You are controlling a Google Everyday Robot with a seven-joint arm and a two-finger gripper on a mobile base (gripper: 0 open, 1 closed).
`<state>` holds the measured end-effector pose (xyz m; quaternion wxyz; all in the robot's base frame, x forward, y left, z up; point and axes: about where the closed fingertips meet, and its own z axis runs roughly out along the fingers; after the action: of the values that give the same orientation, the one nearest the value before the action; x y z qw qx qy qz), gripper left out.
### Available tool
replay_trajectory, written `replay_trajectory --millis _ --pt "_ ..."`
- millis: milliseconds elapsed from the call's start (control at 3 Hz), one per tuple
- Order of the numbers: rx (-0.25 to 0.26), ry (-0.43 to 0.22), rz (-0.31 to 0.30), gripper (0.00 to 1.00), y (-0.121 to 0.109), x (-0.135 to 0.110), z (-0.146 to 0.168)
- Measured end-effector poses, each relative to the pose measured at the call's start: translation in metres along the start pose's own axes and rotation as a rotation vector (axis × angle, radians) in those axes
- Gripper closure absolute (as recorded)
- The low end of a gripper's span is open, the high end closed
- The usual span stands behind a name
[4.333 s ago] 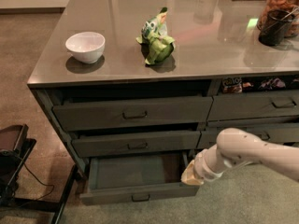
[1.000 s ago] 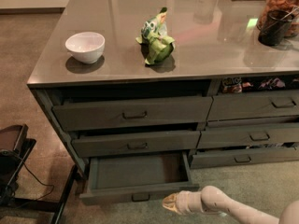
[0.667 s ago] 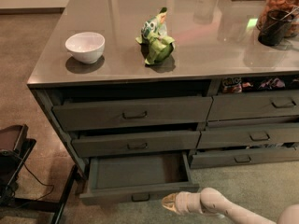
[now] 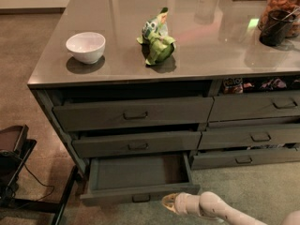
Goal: Close bottom drawer
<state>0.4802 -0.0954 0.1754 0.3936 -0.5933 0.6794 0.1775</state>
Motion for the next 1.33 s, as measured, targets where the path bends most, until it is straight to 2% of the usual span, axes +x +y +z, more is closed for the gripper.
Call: replay_trajectory --millis 667,1333 --pt "0.109 0.029 -0.044 1.0 -0.02 0.008 -0.003" --pt "0.181 0.028 -0.058 1.0 -0.046 0.019 0.007"
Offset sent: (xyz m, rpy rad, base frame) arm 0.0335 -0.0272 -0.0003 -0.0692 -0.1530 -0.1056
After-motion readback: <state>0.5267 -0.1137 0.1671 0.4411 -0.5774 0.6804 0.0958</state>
